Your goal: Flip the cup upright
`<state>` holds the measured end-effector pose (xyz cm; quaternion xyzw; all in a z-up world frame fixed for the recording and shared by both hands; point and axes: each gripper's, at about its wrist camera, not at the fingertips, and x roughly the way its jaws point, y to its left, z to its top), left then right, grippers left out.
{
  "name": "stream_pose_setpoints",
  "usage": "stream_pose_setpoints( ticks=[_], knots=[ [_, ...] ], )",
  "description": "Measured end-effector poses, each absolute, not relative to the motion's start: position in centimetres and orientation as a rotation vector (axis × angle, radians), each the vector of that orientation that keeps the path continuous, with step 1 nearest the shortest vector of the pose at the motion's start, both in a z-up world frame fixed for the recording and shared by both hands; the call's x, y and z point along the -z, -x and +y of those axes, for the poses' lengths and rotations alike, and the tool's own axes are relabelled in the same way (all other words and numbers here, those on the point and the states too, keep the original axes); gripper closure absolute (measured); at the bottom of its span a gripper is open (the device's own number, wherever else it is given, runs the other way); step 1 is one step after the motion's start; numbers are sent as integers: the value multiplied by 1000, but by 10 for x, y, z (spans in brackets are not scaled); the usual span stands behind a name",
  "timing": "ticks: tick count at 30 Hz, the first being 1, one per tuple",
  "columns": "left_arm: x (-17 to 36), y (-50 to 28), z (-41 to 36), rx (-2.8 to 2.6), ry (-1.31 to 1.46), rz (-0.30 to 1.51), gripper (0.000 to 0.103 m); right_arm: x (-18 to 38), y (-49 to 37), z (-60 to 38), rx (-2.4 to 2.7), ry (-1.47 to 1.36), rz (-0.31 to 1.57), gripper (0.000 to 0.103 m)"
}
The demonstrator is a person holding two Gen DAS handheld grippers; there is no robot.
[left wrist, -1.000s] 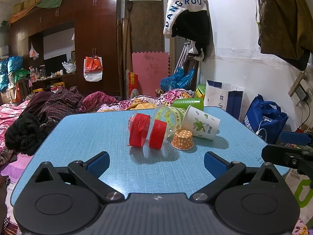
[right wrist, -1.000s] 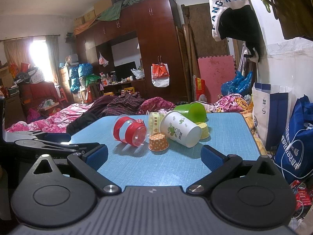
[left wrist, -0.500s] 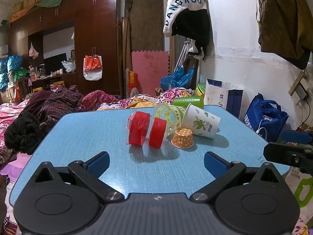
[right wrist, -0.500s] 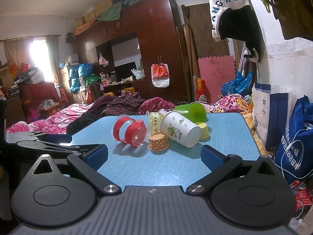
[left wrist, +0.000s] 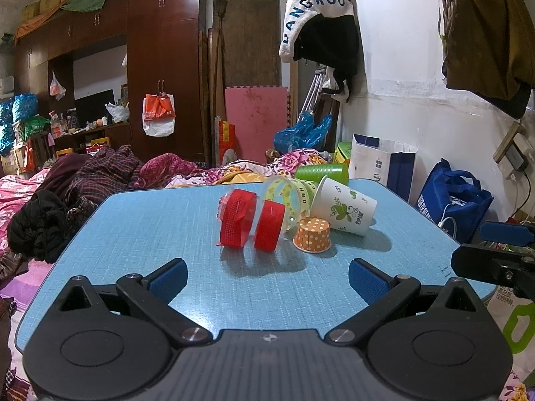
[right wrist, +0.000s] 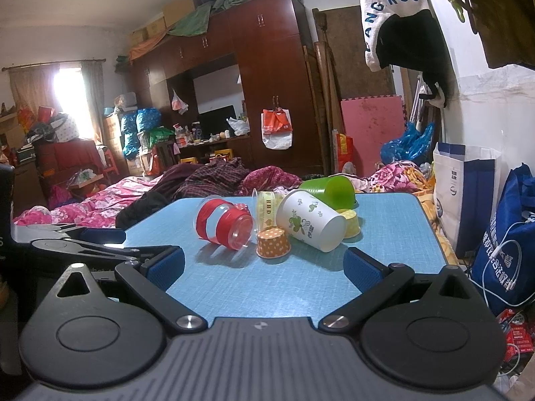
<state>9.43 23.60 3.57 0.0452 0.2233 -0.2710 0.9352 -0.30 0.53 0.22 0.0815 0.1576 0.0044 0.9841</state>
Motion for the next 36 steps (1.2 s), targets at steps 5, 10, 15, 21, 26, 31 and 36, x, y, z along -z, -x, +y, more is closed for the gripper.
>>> stream_pose_setpoints(
  ticks=[5,10,15,21,26,31,36],
  knots=[
    [-36,-94,236,553,-92,456,0,-1,-1,7,-18,-163,317,1],
    [-36,-96,237,552,-90,454,0,0,-3,8,-28,-159,320,1],
    [-35,-116,259,532,-42,460,0,4,-9,1,-36,-154,330,1],
    [-36,-141,286,452,-9,432,0,-3,-48,-14,-55,-118,405,1],
    [-24,-160,280,514,8,525,0,-12,-100,-24,-72,-51,515,12],
    [-17,-160,274,571,-1,532,0,-12,-146,-29,-68,21,625,19],
    [-16,-157,277,588,5,521,0,-10,-166,-37,-79,68,684,20]
  ],
)
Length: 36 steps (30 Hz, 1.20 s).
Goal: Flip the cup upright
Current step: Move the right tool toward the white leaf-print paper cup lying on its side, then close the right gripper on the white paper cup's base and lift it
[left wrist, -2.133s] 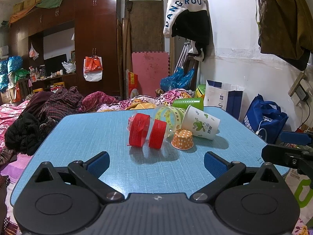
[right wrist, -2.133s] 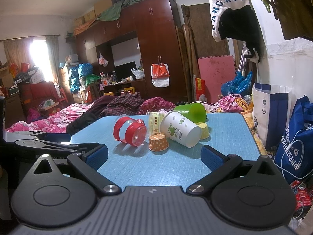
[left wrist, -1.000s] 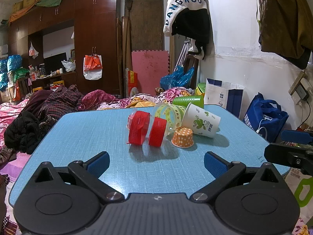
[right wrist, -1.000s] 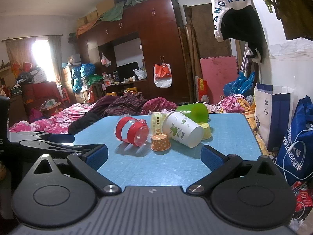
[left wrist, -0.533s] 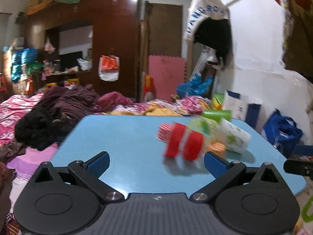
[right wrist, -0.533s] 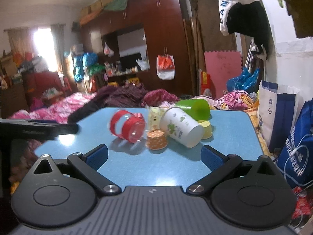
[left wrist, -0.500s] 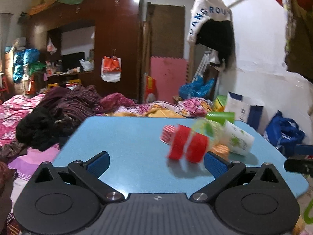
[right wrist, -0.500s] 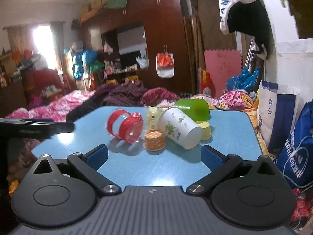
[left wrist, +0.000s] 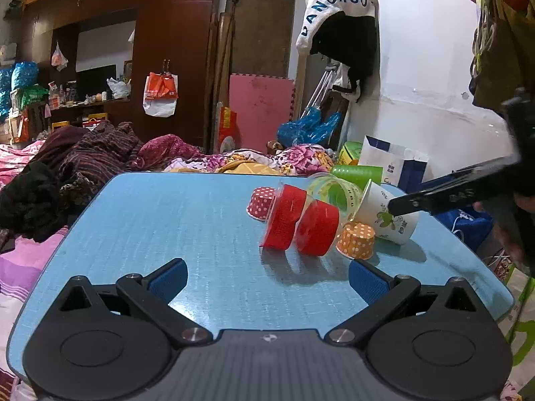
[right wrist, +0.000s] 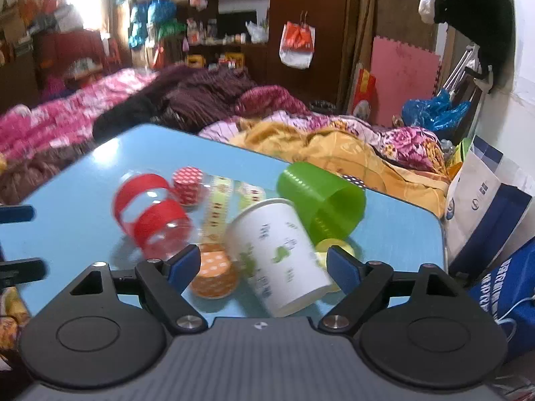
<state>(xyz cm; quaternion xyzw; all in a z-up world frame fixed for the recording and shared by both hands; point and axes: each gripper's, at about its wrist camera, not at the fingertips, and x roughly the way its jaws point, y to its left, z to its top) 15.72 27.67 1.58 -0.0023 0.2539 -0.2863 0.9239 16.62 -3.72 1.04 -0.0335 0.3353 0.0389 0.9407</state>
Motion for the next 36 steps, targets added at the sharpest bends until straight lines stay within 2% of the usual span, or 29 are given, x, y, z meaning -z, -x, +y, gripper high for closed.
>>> stream_pose_setpoints(
  ticks=[7,11,15,27,36],
  knots=[
    [-13,-163,279,591,16,529,0,0,-185,-45,-120,119,797,23],
    [-14,-161,278,589,14,515,0,1,-191,-43,-142,150,852,30],
    [-16,-158,277,601,10,507,0,1,-188,-42,-155,145,876,43],
    [-14,-159,273,654,30,546,0,-10,-162,-50,-56,99,847,44],
    [-23,-148,282,605,-6,477,0,-15,-112,-9,-52,25,814,44]
  ],
)
